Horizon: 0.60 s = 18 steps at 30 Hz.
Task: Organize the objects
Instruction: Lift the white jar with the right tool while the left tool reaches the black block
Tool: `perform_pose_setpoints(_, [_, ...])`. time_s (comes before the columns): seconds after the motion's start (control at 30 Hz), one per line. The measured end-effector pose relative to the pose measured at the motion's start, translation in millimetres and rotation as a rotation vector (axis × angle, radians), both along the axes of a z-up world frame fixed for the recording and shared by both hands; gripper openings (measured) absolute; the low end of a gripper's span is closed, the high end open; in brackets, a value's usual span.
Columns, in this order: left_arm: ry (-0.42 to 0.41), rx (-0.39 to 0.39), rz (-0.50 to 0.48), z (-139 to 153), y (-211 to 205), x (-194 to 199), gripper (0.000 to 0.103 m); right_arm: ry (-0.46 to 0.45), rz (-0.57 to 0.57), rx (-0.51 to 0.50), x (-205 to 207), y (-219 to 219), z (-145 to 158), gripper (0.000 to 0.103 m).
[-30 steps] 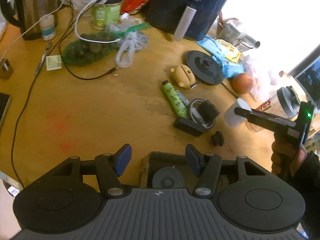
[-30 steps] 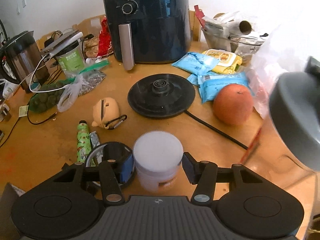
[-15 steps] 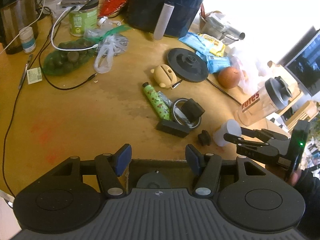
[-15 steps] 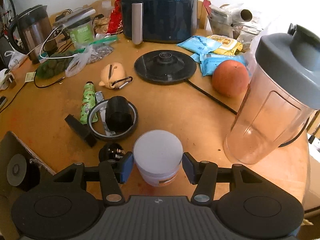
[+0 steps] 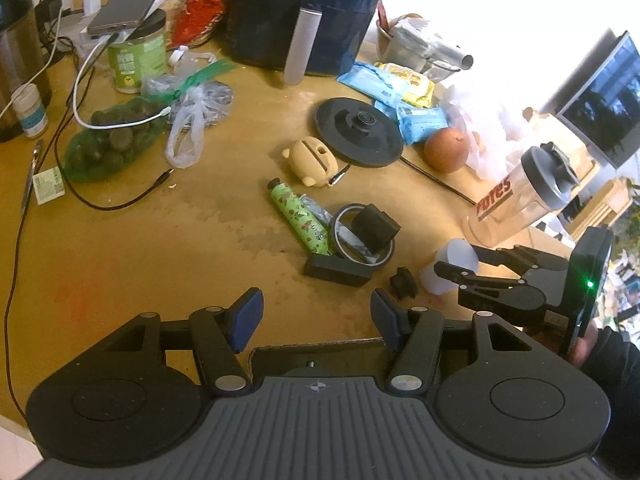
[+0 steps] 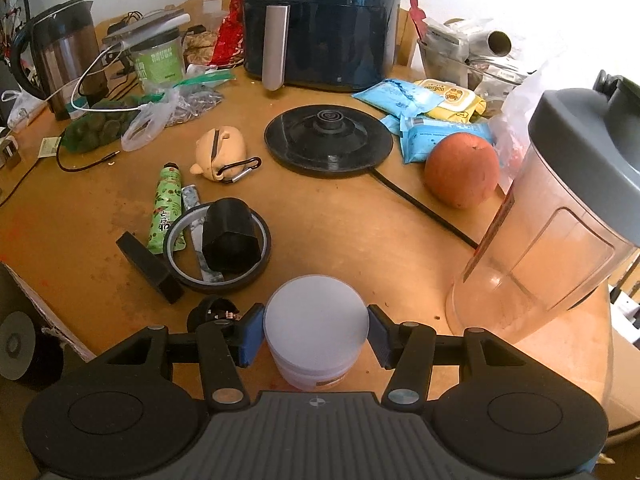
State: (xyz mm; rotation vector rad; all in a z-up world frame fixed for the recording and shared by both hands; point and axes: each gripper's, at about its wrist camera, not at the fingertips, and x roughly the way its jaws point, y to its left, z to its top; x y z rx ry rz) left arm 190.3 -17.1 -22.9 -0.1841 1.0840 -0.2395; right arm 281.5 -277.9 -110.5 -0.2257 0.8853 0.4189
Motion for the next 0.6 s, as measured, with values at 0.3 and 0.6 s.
perform_pose_setpoints(0.3, [0.016,0.017,-0.05,-11.0,0.6,15.1,0.059,-0.004,-0.047,0.055,-6.4,-6.0,20.6,0.056])
perform_pose_setpoints(0.6, [0.049,0.041,-0.129,-27.1,-11.8,32.4,0.059,-0.012,-0.16,0.14,-28.0,-22.8,45.9,0.056])
